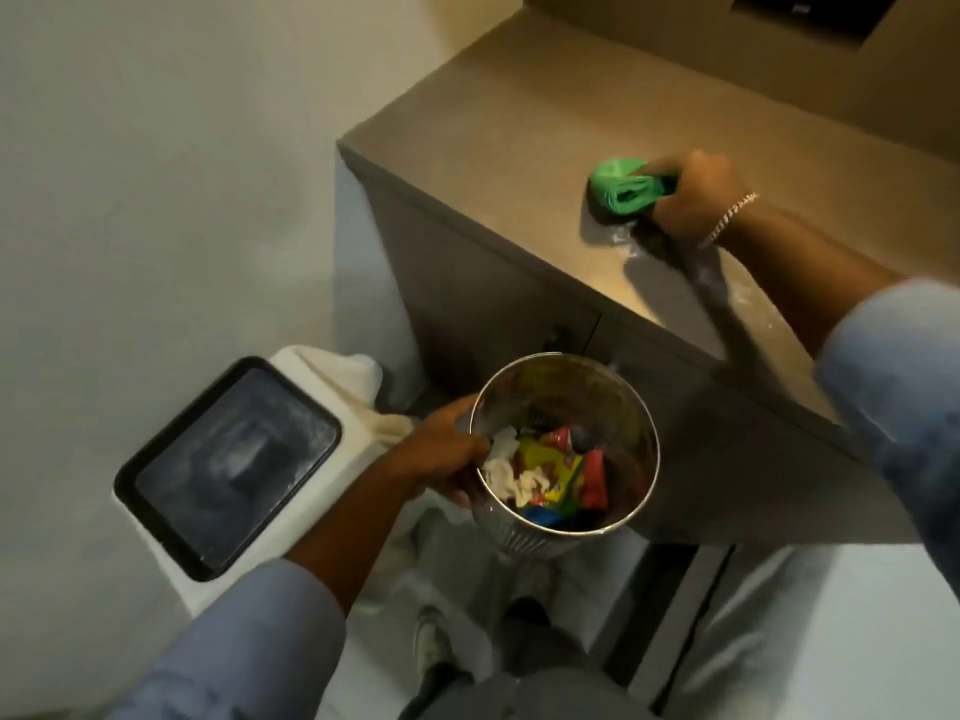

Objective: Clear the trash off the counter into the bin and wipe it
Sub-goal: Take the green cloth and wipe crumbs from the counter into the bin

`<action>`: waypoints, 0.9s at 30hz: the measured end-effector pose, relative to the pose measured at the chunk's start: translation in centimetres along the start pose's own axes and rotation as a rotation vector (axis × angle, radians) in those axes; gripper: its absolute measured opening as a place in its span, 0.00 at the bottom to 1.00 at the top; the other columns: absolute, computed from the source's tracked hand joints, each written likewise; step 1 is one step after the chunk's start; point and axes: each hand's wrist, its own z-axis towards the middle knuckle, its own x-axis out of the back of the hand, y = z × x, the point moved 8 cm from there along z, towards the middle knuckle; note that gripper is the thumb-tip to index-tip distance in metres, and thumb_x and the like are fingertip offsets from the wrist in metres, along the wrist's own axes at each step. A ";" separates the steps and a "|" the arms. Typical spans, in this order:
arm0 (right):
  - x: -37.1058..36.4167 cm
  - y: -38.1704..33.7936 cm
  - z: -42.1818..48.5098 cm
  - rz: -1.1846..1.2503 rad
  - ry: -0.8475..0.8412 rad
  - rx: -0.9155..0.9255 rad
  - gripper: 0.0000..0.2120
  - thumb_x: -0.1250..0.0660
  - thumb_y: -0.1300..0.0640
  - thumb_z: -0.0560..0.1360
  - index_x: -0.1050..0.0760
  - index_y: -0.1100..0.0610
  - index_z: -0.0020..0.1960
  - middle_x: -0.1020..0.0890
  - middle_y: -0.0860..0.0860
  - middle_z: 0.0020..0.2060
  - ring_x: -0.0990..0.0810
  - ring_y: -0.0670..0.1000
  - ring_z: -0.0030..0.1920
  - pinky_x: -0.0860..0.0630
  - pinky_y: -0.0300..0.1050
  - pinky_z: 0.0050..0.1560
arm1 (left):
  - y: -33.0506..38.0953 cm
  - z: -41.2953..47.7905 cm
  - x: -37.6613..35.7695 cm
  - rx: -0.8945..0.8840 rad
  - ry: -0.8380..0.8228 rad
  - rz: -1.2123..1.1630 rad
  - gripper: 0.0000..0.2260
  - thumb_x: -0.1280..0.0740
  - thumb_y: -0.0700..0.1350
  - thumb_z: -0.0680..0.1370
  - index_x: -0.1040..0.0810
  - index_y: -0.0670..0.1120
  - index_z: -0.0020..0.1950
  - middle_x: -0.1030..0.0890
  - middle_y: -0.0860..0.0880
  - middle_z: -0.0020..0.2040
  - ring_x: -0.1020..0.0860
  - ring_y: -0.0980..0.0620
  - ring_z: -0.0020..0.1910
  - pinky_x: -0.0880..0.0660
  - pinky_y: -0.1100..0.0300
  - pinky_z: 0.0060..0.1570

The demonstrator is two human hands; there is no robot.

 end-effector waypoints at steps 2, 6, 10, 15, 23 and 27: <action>-1.3 -1.7 -5.8 0.034 0.000 0.129 0.23 0.32 0.64 0.67 0.23 0.53 0.62 0.19 0.63 0.58 0.22 0.65 0.58 0.25 0.56 0.60 | -0.3 0.1 0.0 0.008 0.002 -0.014 0.28 0.38 0.35 0.75 0.34 0.59 0.70 0.15 0.36 0.43 0.16 0.36 0.36 0.18 0.50 0.32; -8.1 -6.1 -19.9 0.089 -0.001 0.346 0.27 0.23 0.61 0.60 0.21 0.55 0.59 0.23 0.60 0.64 0.29 0.68 0.66 0.29 0.64 0.64 | -0.7 0.4 -0.3 -0.013 0.008 -0.046 0.26 0.38 0.35 0.74 0.32 0.57 0.68 0.16 0.39 0.34 0.18 0.42 0.28 0.19 0.52 0.27; -14.4 -5.3 -24.9 0.244 -0.264 0.139 0.29 0.31 0.69 0.66 0.25 0.50 0.64 0.30 0.51 0.72 0.39 0.55 0.75 0.36 0.50 0.73 | -1.1 0.4 -0.9 -0.012 -0.006 -0.059 0.29 0.37 0.35 0.71 0.32 0.59 0.67 0.15 0.39 0.34 0.17 0.43 0.28 0.18 0.50 0.31; -4.6 -2.8 -22.5 0.349 0.246 0.180 0.24 0.33 0.64 0.65 0.22 0.54 0.61 0.20 0.57 0.62 0.25 0.56 0.65 0.29 0.54 0.67 | -1.0 0.5 -1.9 -0.085 -0.038 -0.085 0.28 0.36 0.37 0.71 0.32 0.61 0.66 0.15 0.42 0.36 0.17 0.43 0.28 0.18 0.47 0.31; 3.2 9.8 -11.2 -0.020 0.438 -0.324 0.26 0.35 0.64 0.68 0.28 0.54 0.66 0.24 0.61 0.63 0.28 0.63 0.65 0.32 0.55 0.69 | 0.3 -1.0 -4.5 -0.174 -0.123 -0.101 0.14 0.34 0.43 0.71 0.28 0.59 0.52 0.14 0.41 0.40 0.16 0.42 0.32 0.17 0.43 0.37; 0.4 9.0 -10.7 -0.008 0.223 -0.393 0.31 0.29 0.63 0.69 0.33 0.51 0.69 0.26 0.63 0.66 0.29 0.66 0.66 0.31 0.58 0.69 | 0.3 -1.4 -4.6 -0.154 -0.098 -0.115 0.15 0.35 0.41 0.74 0.30 0.56 0.58 0.16 0.42 0.39 0.15 0.43 0.32 0.17 0.49 0.31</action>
